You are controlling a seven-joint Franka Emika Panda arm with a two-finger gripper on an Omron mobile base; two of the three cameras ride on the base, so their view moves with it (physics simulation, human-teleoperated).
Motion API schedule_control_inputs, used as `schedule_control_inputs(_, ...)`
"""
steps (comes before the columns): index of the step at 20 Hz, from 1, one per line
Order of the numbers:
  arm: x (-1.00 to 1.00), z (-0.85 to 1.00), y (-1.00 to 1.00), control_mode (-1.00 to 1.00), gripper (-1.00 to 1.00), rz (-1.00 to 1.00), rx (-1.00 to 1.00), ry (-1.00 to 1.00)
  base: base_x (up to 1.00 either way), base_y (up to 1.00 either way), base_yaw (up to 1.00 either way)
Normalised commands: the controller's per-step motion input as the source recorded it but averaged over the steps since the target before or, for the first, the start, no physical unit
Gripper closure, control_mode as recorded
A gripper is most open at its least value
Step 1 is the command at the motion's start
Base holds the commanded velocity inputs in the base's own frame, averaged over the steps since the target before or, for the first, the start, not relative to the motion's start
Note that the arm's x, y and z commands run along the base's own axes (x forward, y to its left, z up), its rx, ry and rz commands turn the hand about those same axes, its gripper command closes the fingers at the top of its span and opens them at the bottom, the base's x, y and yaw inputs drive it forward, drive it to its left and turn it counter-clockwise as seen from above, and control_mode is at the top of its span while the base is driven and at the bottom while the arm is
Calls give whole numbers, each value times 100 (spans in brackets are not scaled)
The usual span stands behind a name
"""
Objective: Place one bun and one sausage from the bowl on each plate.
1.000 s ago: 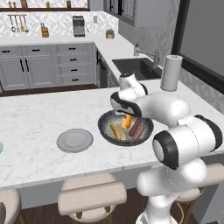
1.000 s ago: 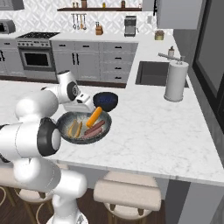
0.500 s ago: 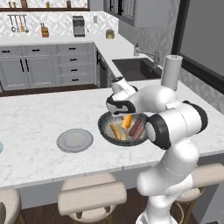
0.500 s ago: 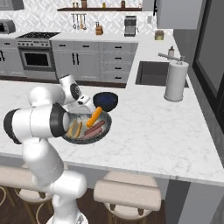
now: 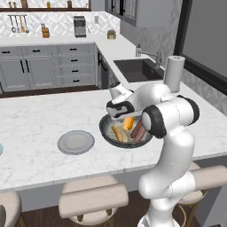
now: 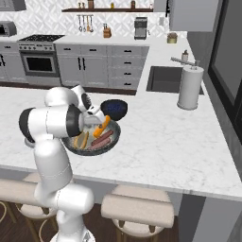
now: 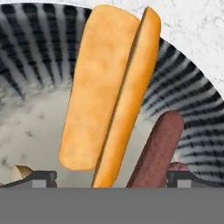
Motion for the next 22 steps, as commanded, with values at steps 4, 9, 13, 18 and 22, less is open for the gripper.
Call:
schedule_control_inputs(4,26,-30,0,-100,-100,0,-1,-1,0,0,0)
schedule_control_inputs(9,6,-35,-2,-100,-100,0,0,-5,0,0,0)
schedule_control_inputs(13,5,-21,0,-100,-100,0,0,-3,0,0,0)
schedule_control_inputs(18,0,-27,0,-100,-100,0,0,-5,0,0,0)
schedule_control_inputs(22,1,-18,0,-100,100,0,0,-9,0,0,0)
